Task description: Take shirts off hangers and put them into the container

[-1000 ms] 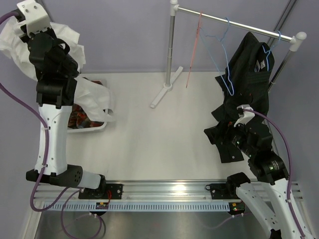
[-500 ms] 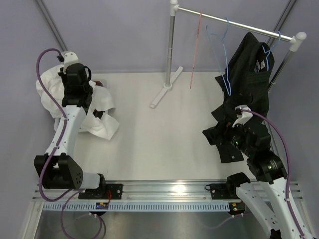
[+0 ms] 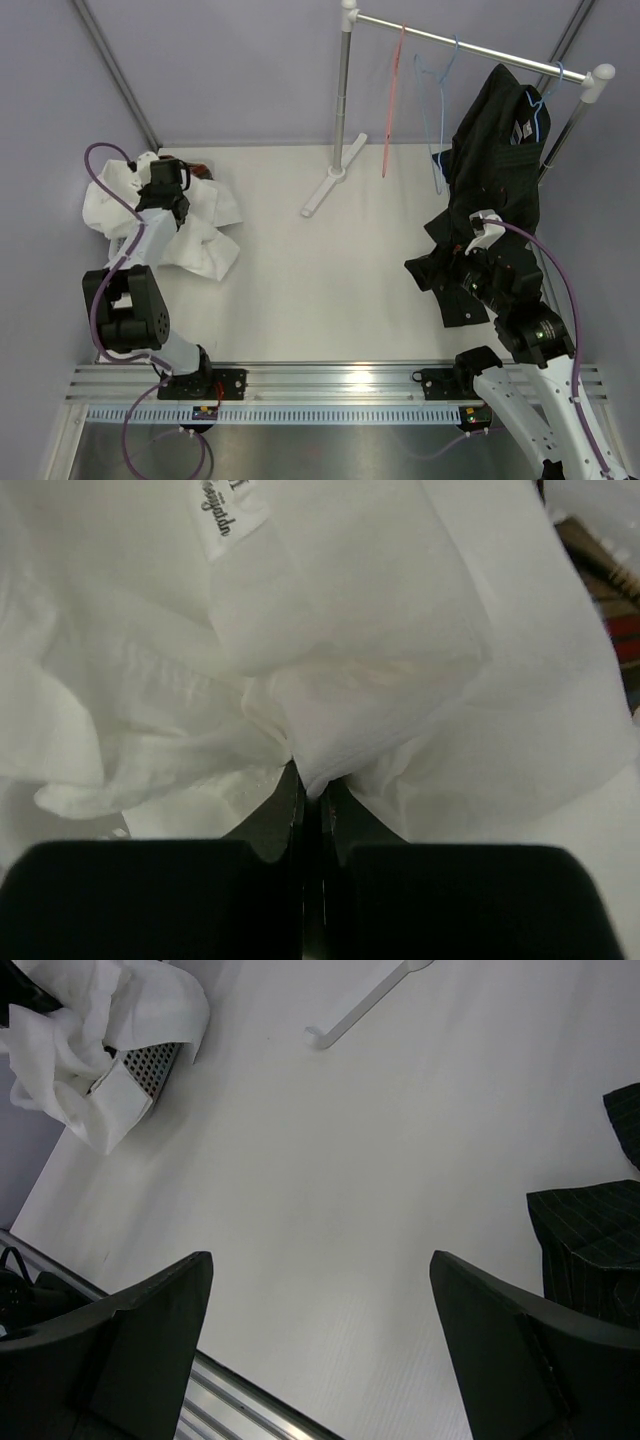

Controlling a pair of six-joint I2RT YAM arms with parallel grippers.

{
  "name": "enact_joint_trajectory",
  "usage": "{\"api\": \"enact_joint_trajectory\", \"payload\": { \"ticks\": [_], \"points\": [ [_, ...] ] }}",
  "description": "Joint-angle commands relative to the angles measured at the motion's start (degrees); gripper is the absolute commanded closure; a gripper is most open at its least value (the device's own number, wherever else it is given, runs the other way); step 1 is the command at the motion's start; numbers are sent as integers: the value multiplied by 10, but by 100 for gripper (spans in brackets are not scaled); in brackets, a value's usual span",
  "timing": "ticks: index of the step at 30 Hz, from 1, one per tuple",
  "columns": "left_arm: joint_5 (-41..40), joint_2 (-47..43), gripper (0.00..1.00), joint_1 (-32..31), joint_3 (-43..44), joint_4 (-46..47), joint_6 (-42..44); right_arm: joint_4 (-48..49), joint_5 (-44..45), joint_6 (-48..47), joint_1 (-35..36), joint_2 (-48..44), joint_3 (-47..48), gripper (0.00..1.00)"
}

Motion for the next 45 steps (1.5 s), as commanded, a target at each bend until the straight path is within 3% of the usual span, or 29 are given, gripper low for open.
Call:
{"api": "enact_joint_trajectory", "payload": {
  "ticks": [1,12,13,16,18,21,25,32,37,45],
  "points": [
    [90,23,100,1,-31,-41,-141,21,-14,-2,-1,6,-4,1],
    [122,75,98,2,-71,-72,-193,21,-18,-1,-1,1,-6,1],
    [126,65,92,1,-71,-72,-193,21,-17,-1,-1,0,-6,1],
    [128,-7,58,2,-58,-82,-179,20,-18,-1,-2,-1,-5,1],
    [127,-41,26,1,-23,-104,-159,22,-20,-1,-1,-1,-6,1],
    [116,-89,10,1,43,-146,-129,24,-24,-1,-2,-2,-7,1],
    [88,-137,9,1,93,-163,-93,25,-26,-1,-1,-3,-7,1],
    [-60,-161,7,20,90,-119,-51,23,-28,-1,-1,-7,-7,1],
    [-60,-133,7,80,65,-72,-73,18,-29,-4,-1,-15,-8,1],
    [-79,-96,7,97,13,26,-69,17,-31,-4,-1,-10,-8,1]
  ]
}}
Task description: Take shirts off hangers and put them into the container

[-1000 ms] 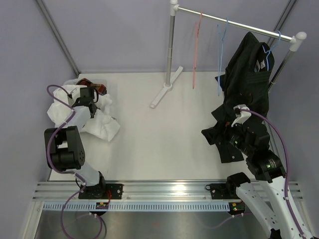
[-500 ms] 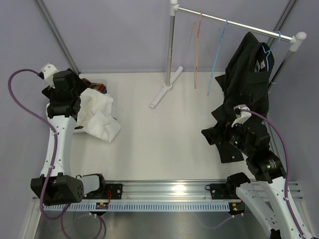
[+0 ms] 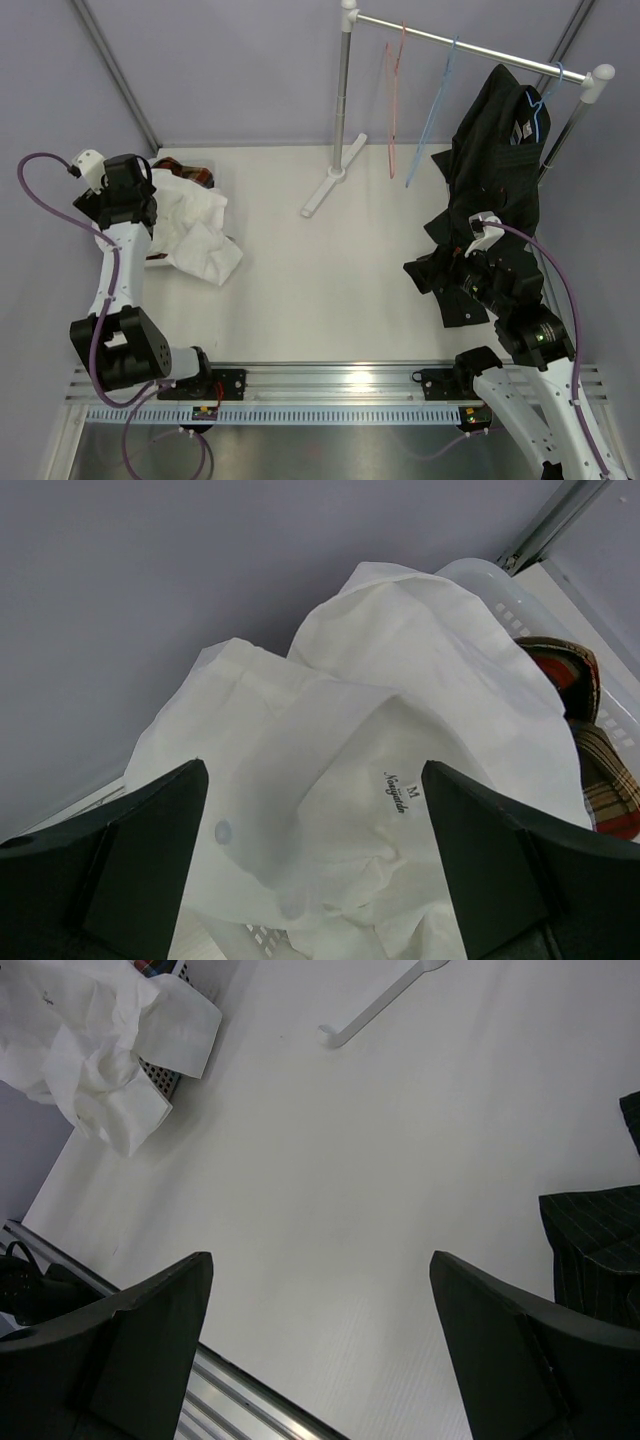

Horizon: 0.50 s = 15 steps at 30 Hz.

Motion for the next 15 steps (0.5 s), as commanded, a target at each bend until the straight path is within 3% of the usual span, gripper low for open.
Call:
{"api": "enact_joint_trajectory", "payload": {
  "ticks": [1,5,9,12,13,15],
  "points": [
    [-30,22,7,11,-3,78,2,12,-17,-5,-1,-1,-2,1],
    [-33,61,13,23,-5,80,3,10,-17,-4,-1,1,-3,1],
    [-20,83,31,29,-21,96,-4,12,-16,-5,-1,4,-3,0],
    [7,100,53,30,-20,95,-7,13,-17,-4,-1,8,-2,1],
    [27,100,71,30,-25,95,-14,13,-19,-5,-1,10,-3,1],
    [50,90,95,27,-30,95,-23,14,-17,-4,-1,12,-3,1]
  ]
}}
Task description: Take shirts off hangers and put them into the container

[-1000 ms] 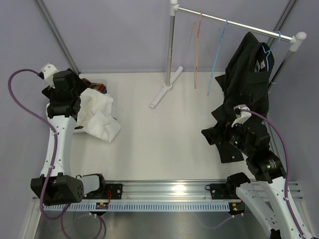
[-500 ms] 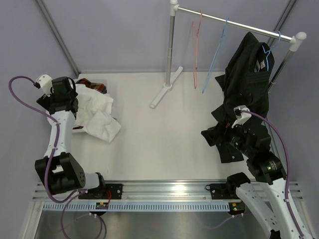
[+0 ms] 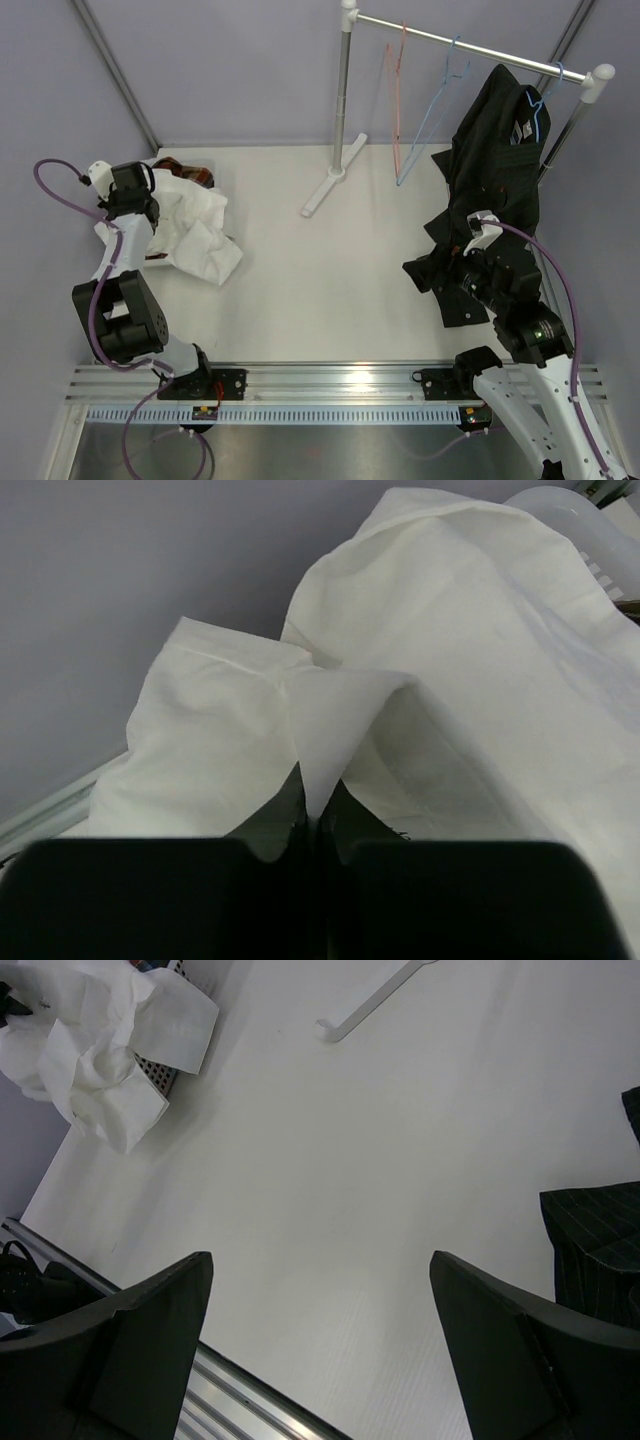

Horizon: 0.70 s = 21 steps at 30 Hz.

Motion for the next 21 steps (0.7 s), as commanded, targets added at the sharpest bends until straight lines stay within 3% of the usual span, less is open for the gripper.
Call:
{"api": "enact_joint_trajectory", "payload": {
  "ticks": [1,7,10,21],
  "points": [
    [48,-15,100,-9,-10,38,-22,15,-16,-3,-1,6,-3,1],
    [62,-38,100,-78,-39,27,-69,18,-14,-5,-1,19,1,1],
    [106,-17,100,-82,-58,18,-114,18,-13,-5,-2,18,0,1],
    [157,94,100,-82,-86,-19,-171,22,-15,-4,-1,17,-1,1]
  ]
}}
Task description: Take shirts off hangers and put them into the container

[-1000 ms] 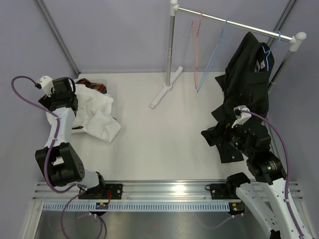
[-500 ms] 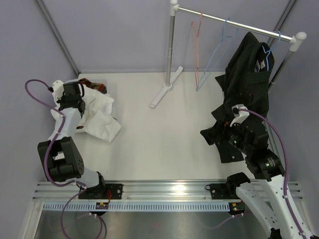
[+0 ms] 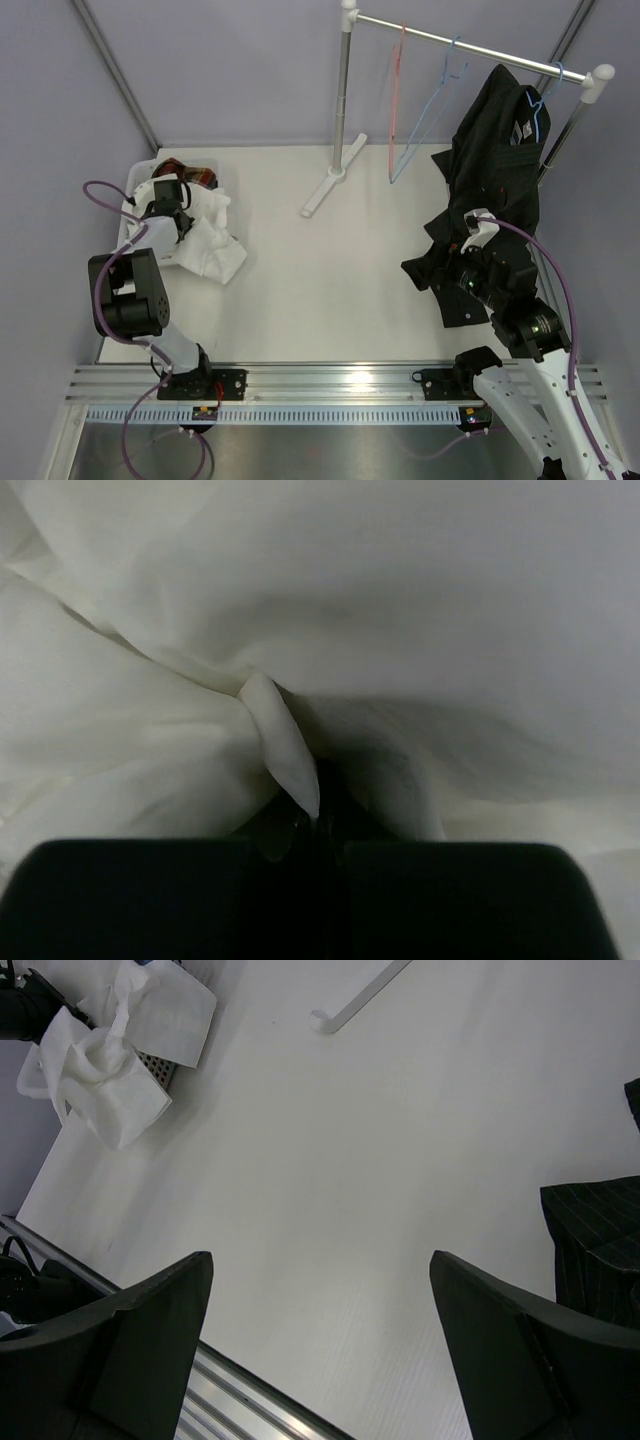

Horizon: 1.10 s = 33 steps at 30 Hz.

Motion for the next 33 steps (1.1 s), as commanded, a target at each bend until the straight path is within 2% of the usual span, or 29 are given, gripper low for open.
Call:
{"api": "enact_joint_trajectory", "payload": {
  "ticks": [1,3,7,8,10,11,12,15,18,22,25,29,33],
  "points": [
    [58,31,100,4,-11,-29,-32,19,-16,-4,-1,-1,-1,1],
    [68,41,99,12,-9,-37,-33,20,-16,-4,-1,-1,-1,1],
    [77,20,81,25,-3,-49,-22,17,-17,-4,-1,-7,-1,1],
    [74,7,71,25,2,-51,-17,17,-17,-4,-1,-9,-2,1],
    [71,-43,57,25,9,-56,3,18,-17,-4,-1,-12,-3,1],
    [72,-58,40,25,27,-61,10,20,-17,-2,-1,-13,-3,1],
    [72,-73,34,23,38,-78,28,20,-18,-2,-1,-13,-3,1],
    [63,-119,18,14,79,-110,60,22,-22,-1,-1,-15,-4,1],
    [61,-159,8,1,101,-132,80,24,-23,0,-1,-20,-7,1],
    [66,-203,1,-26,111,-156,102,23,-26,0,-1,-27,-7,1],
    [70,-243,1,-63,111,-176,124,23,-27,0,-1,-29,-8,1],
    [51,-298,1,-148,75,-199,144,25,-26,0,-1,-32,-8,1],
    [23,-342,1,-243,10,-220,123,24,-26,0,-1,-34,-7,1]
  ]
}}
